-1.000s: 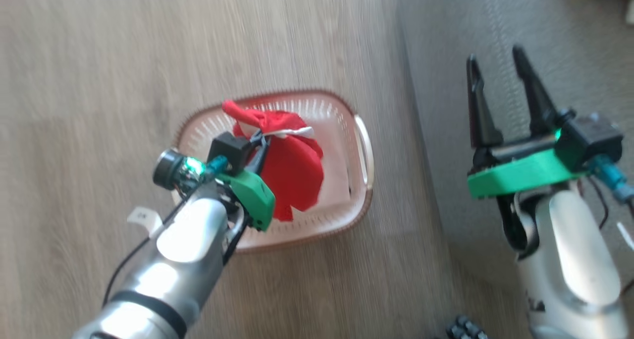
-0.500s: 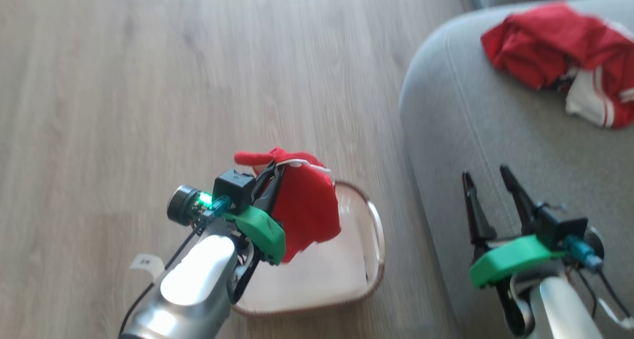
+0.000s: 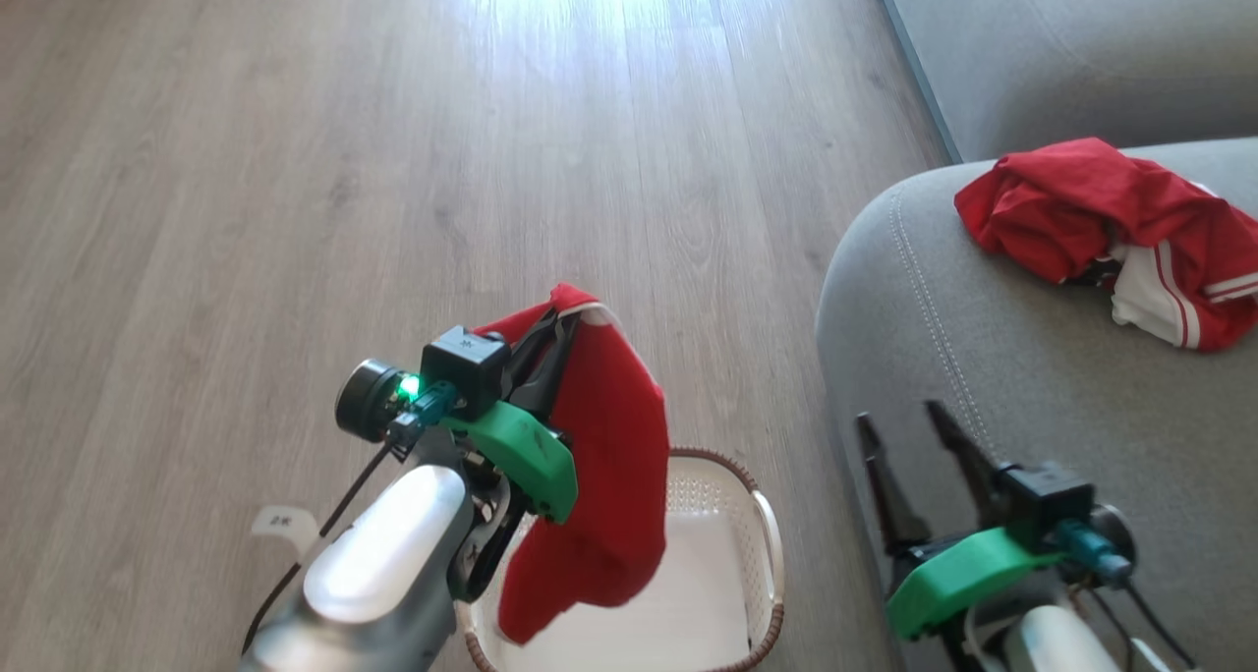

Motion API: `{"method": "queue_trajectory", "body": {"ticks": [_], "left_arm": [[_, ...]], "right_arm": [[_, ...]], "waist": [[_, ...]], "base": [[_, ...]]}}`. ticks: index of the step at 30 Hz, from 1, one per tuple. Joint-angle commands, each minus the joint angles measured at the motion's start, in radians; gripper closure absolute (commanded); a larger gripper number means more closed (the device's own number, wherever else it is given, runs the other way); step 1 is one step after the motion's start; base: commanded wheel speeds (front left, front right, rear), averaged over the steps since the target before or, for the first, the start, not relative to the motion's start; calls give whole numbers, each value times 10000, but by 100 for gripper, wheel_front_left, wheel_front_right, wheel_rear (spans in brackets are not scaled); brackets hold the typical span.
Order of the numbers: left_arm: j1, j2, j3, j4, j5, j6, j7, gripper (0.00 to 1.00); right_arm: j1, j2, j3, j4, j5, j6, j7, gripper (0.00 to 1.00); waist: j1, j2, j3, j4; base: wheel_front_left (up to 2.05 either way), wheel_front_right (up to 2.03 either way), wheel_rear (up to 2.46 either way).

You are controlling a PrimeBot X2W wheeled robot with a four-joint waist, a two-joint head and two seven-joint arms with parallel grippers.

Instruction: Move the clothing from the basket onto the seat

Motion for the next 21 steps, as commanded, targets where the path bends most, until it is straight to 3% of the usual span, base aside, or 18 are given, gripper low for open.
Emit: {"method": "queue_trajectory", "body": {"ticks": [1, 11, 21], "left_arm": [[-357, 280, 430, -424, -62, 83, 19, 100], [-664, 265, 258, -1258, -42, 129, 438, 100], [-1198, 60, -51, -1564, -19, -112, 786, 100]], "right_arm": [[-143, 15, 395, -272, 97, -4, -65, 0], [-407, 15, 2227, -77, 655, -4, -65, 0], [-1903, 15, 3471, 1371, 598, -4, -65, 0]], "waist": [[1, -1, -60, 43], [1, -1, -261, 204], [1, -1, -310, 481]], "base": [[0, 0, 0], [0, 0, 0], [0, 0, 0]]}}
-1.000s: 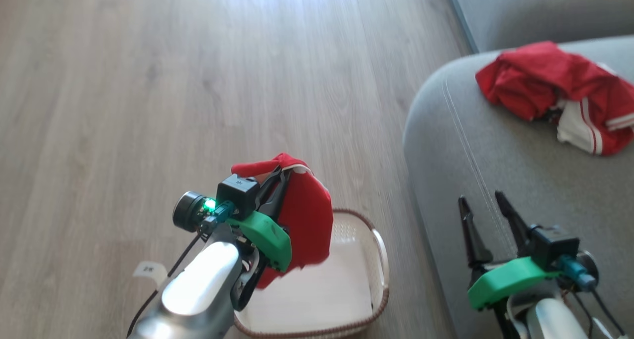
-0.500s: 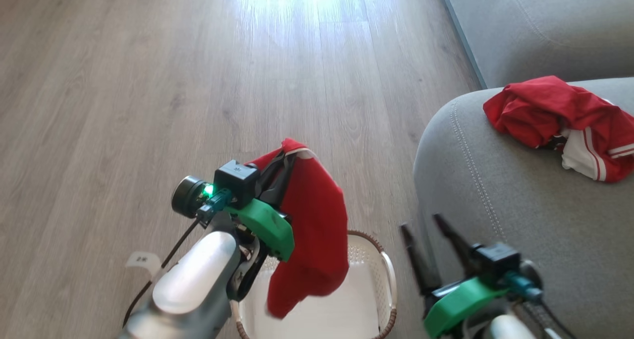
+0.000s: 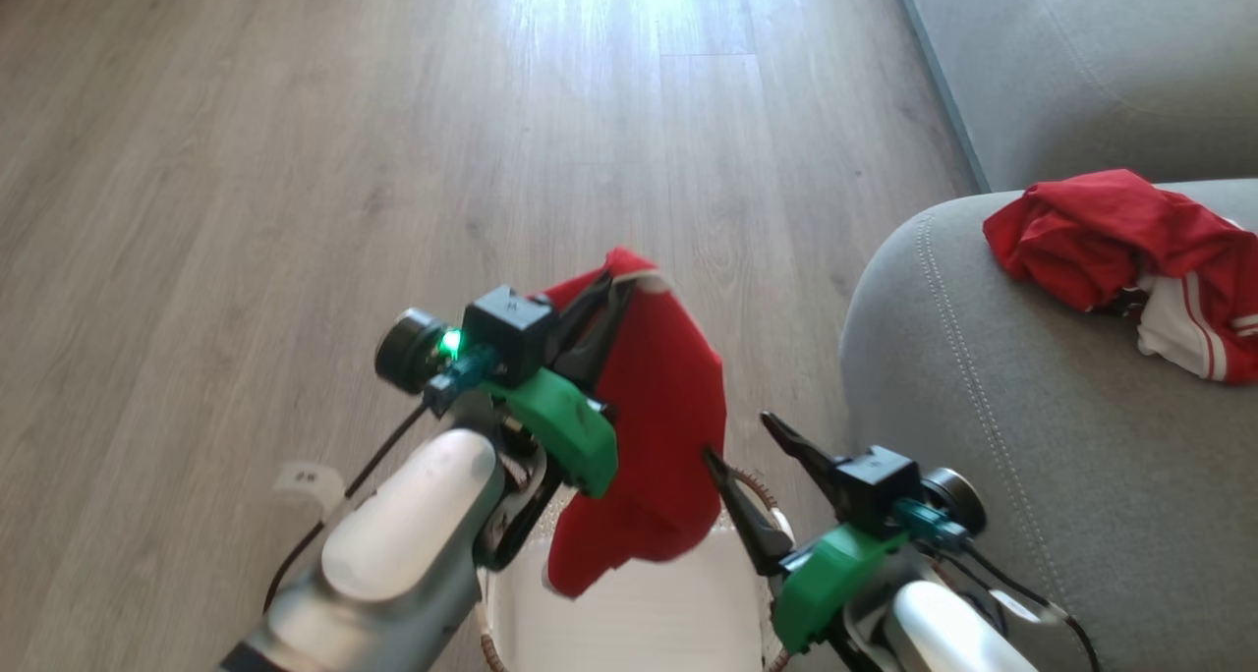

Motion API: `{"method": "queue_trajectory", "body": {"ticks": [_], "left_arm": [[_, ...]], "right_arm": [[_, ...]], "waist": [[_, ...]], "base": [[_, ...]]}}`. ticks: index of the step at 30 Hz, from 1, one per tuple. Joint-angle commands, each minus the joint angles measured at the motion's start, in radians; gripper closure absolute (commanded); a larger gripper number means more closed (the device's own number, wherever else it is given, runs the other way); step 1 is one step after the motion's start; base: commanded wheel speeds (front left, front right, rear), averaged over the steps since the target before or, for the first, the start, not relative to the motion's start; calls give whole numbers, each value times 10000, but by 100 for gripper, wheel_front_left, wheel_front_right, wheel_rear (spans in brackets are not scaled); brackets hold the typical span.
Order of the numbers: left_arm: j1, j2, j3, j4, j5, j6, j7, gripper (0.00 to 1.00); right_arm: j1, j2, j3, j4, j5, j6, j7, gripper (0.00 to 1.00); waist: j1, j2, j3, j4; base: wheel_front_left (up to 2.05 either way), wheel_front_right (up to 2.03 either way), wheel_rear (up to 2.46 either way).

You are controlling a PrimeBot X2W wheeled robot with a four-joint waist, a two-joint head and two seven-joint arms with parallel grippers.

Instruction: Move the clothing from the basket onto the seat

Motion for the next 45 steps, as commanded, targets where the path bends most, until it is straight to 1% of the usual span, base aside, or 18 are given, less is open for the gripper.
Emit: {"method": "queue_trajectory", "body": {"ticks": [1, 9, 16, 17, 19, 20, 21, 22, 23, 30, 31, 32, 33, 34, 40, 45], "left_arm": [[-806, 79, 331, -365, -23, -54, 17, 100], [-1259, -198, 18, -684, 91, -164, 57, 100], [-1346, -318, -179, -1299, 138, -91, 106, 100], [-1334, -326, -191, -1412, 122, -78, 119, 100], [-1301, -318, -202, -1594, 94, -35, 169, 100], [-1280, -297, -201, -1668, 86, -11, 188, 100], [-1247, -260, -194, -1722, 74, 15, 205, 100], [-1203, -218, -179, -1754, 58, 51, 224, 100], [-1146, -175, -157, -1763, 31, 94, 247, 100], [-681, -2, 22, -1549, -253, 291, 148, 100], [-612, 26, 58, -1472, -288, 324, 105, 73], [-551, 66, 70, -1378, -304, 347, 83, 56], [-484, 94, 96, -1285, -335, 372, 42, 36], [-353, 140, 154, -1080, -417, 403, -38, 0], [-187, 279, 248, -380, -370, 516, -558, 0], [-41, 221, 201, 22, -438, 439, -845, 0]], "right_arm": [[-572, 22, 358, -110, 67, -4, -65, 0], [-1285, 22, 1311, 695, 785, -4, -65, 0], [-1540, 22, 1634, 947, 1149, -4, -65, 0], [-1573, 22, 1660, 986, 1183, -4, -65, 6], [-1641, 22, 1683, 1095, 1206, -4, -65, 45], [-1671, 22, 1689, 1141, 1211, -4, -65, 56], [-1700, 22, 1682, 1166, 1211, -4, -65, 66], [-1721, 22, 1666, 1172, 1213, -4, -65, 85], [-1731, 22, 1632, 1156, 1219, -4, -65, 100], [-1653, 22, 1214, 822, 1097, -4, -65, 100], [-1625, 22, 1132, 744, 1048, -4, -65, 100], [-1592, 22, 1039, 664, 1003, -4, -65, 100], [-1560, 22, 932, 584, 948, -4, -65, 100], [-1485, 22, 681, 403, 816, -4, -65, 100], [-1229, 22, -152, -141, 363, -4, -65, 100], [-1063, 22, -812, -609, -20, -4, -65, 100]], "waist": [[1, -1, -2, 52], [1, -1, -54, 298], [1, -1, -96, 371], [1, -1, -96, 374], [1, -1, -96, 376], [1, -1, -95, 372], [1, -1, -91, 365], [1, -1, -86, 354], [1, -1, -80, 337], [1, -1, 7, 144], [1, -1, 22, 96], [1, -1, 37, 45], [1, -1, 51, -4], [1, -1, 78, -110], [1, -1, 147, -518], [1, -1, 188, -923]], "base": [[0, 0, 0], [0, 0, 0], [0, 0, 0], [0, 0, 0], [0, 0, 0], [0, 0, 0], [0, 0, 0], [0, 0, 0], [0, 0, 0], [0, 0, 0], [0, 0, 0], [0, 0, 0], [0, 0, 0], [0, 0, 0], [0, 0, 0], [0, 0, 0]]}}
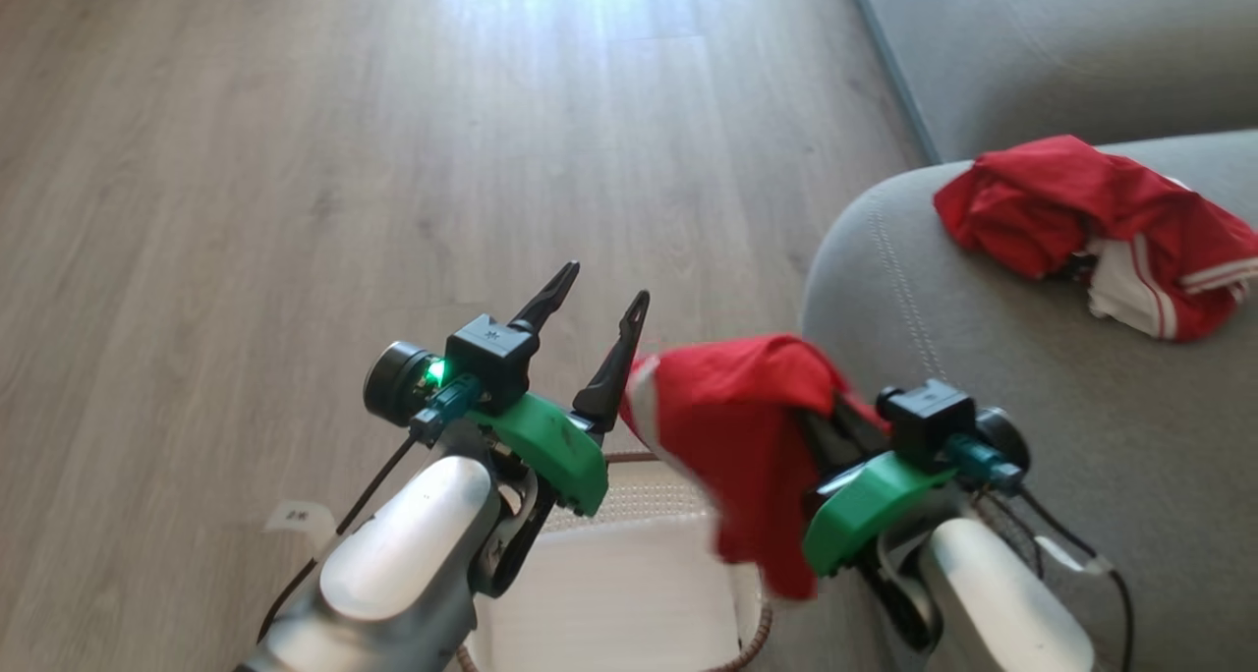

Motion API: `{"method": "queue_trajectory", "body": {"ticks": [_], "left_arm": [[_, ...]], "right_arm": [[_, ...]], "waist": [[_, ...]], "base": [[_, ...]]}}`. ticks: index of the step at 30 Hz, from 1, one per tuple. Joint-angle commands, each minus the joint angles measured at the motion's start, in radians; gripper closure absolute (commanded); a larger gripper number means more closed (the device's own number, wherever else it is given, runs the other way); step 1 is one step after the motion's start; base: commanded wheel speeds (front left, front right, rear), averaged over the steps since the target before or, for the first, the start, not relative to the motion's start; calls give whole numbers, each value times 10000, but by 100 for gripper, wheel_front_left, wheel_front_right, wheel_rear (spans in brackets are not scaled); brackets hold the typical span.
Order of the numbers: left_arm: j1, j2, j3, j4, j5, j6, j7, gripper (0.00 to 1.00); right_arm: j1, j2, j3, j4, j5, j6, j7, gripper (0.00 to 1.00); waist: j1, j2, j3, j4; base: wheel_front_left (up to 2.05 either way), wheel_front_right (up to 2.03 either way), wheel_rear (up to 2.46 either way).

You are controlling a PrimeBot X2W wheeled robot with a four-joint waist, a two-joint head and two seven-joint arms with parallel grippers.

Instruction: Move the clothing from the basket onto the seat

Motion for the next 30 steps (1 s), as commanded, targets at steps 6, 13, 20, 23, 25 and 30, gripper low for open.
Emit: {"method": "queue_trajectory", "body": {"ticks": [6, 13, 20, 23, 25, 30], "left_arm": [[33, 39, 247, -70, -68, -85, -353, 0], [314, -131, 55, -127, -57, -75, -570, 0], [383, -256, -94, -123, -17, -67, -713, 0], [362, -293, -162, -70, 7, -81, -747, 0], [337, -310, -204, -8, 17, -101, -761, 0], [259, -369, -254, 130, 0, -122, -799, 0]], "right_arm": [[-103, 46, -875, -881, -663, -4, -67, 100], [53, -20, -1747, -1418, -1172, -4, 173, 100], [171, -124, -2325, -2208, -1433, -4, 619, 100], [226, -135, -2436, -2491, -1500, -4, 767, 100], [239, -132, -2444, -2637, -1517, -4, 855, 100], [148, -117, -2507, -2793, -1489, -4, 961, 100]], "waist": [[0, 0, 84, -776], [0, 0, 234, -1637], [0, 0, 527, -2793], [0, 0, 671, -3234], [0, 0, 766, -3483], [0, 0, 956, -3829]], "base": [[0, 0, 0], [0, 0, 0], [0, 0, 0], [0, 0, 0], [0, 0, 0], [0, 0, 0]]}}
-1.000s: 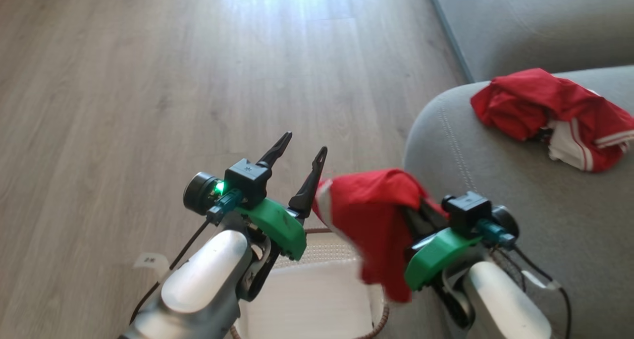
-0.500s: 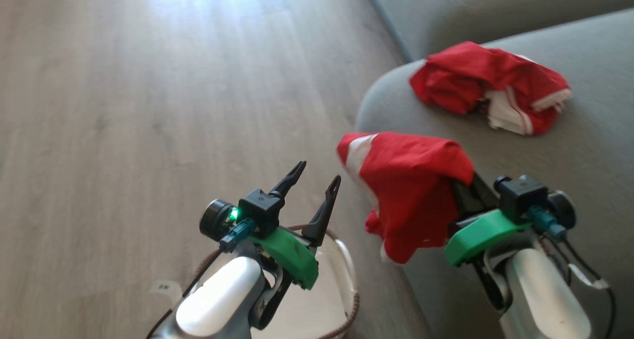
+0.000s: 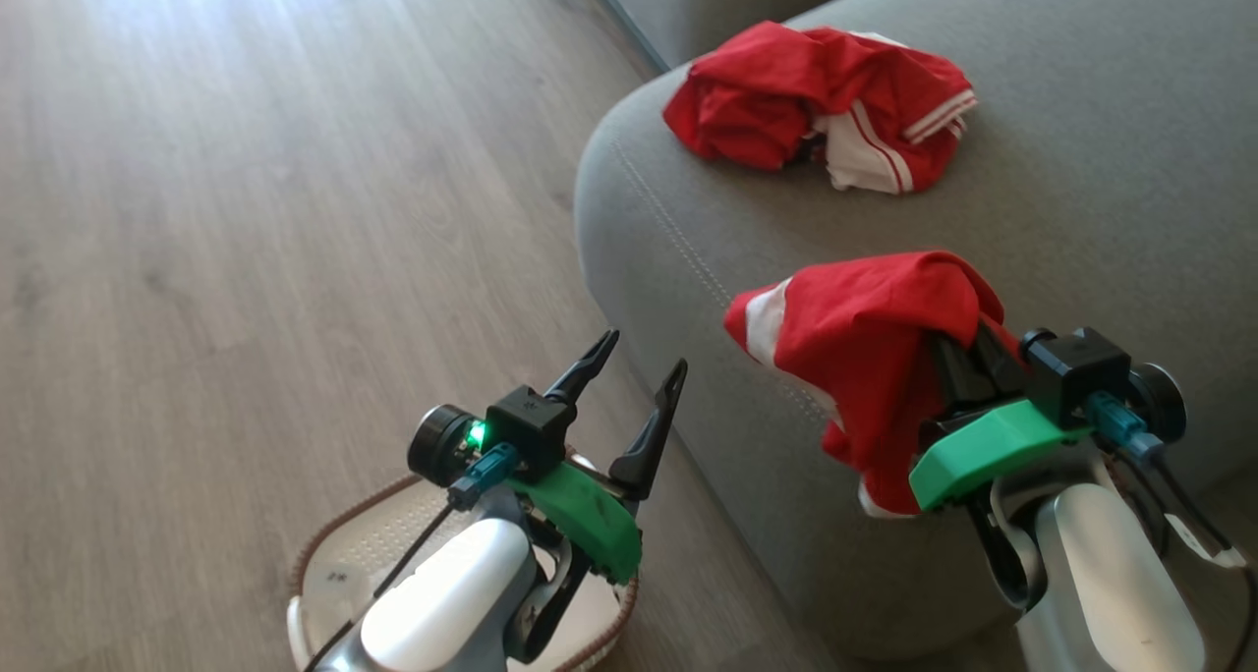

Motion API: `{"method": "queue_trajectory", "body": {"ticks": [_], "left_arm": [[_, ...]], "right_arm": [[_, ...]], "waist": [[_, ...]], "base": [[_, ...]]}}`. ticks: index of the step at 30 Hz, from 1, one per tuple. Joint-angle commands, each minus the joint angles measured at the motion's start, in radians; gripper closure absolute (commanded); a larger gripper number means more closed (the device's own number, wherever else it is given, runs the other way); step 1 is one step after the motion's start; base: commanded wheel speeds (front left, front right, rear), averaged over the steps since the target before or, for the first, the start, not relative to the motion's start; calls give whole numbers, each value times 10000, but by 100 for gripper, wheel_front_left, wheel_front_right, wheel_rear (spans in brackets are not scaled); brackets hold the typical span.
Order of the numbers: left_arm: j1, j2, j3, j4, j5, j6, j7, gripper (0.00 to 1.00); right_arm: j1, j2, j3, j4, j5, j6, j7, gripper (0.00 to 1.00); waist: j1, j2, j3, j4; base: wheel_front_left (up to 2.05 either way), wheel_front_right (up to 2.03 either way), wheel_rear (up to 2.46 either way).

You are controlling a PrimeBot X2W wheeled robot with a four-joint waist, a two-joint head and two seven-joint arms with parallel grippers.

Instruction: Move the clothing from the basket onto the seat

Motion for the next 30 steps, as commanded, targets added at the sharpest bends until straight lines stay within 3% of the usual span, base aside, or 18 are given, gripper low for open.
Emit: {"method": "queue_trajectory", "body": {"ticks": [1, 11, 20, 30], "left_arm": [[-482, 39, 287, -166, 20, -46, -134, 0], [-641, -61, 191, -5, 40, -58, -217, 0], [-1269, 118, 140, -363, 358, 129, -121, 0], [-1966, 471, 115, -1275, 764, 348, 95, 0]], "right_arm": [[-474, 11, 209, -413, -14, -4, 16, 100], [-2588, -488, 107, 478, 189, -4, 292, 100], [-6181, -1959, 30, 2128, 695, -4, 674, 100], [-9422, -3057, -464, 4420, 551, -4, 893, 100]], "waist": [[0, 0, 169, -157], [0, 0, 571, 342], [0, 0, 1957, 1406], [0, 0, 3380, 2265]], "base": [[0, 0, 0], [0, 0, 0], [0, 0, 0], [0, 0, 0]]}}
